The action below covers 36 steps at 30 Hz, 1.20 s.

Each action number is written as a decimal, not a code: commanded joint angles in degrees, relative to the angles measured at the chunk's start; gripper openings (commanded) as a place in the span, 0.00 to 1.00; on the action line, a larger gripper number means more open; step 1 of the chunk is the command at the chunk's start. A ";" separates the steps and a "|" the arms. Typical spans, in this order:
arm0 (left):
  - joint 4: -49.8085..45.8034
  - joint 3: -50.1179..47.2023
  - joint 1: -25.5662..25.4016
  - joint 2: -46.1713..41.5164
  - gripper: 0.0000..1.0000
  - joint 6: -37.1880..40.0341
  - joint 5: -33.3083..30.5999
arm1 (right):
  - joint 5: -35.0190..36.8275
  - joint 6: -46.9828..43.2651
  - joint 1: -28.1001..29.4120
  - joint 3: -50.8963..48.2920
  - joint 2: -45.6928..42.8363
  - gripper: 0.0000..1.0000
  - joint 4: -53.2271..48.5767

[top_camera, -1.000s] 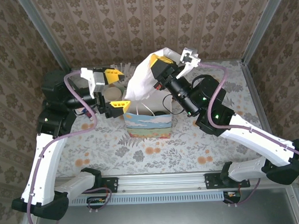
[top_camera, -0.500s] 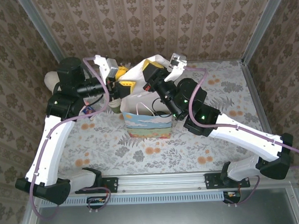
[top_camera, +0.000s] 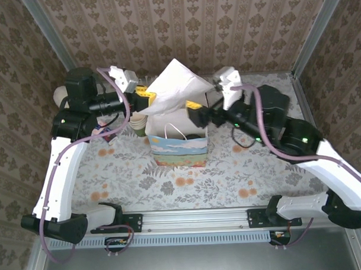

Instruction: Pack the takeout coffee

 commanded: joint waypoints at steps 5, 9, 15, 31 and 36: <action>-14.66 4.94 0.62 2.62 0.00 12.04 7.78 | -17.26 -13.75 -11.29 -2.15 -1.42 1.00 -8.83; -16.61 5.66 0.61 3.46 0.00 13.75 8.78 | -25.27 -18.97 -12.08 -0.91 1.80 1.00 -8.75; -18.49 5.34 0.64 3.72 0.00 17.78 9.97 | -27.95 -21.33 -12.97 8.11 12.23 1.00 -12.32; -10.57 2.79 0.97 3.77 0.04 11.01 6.81 | -45.01 -15.47 -15.55 10.08 17.20 0.05 -12.07; -2.32 -1.65 0.99 1.13 0.12 4.61 7.97 | -38.90 -5.61 -14.98 8.41 17.13 0.00 -9.49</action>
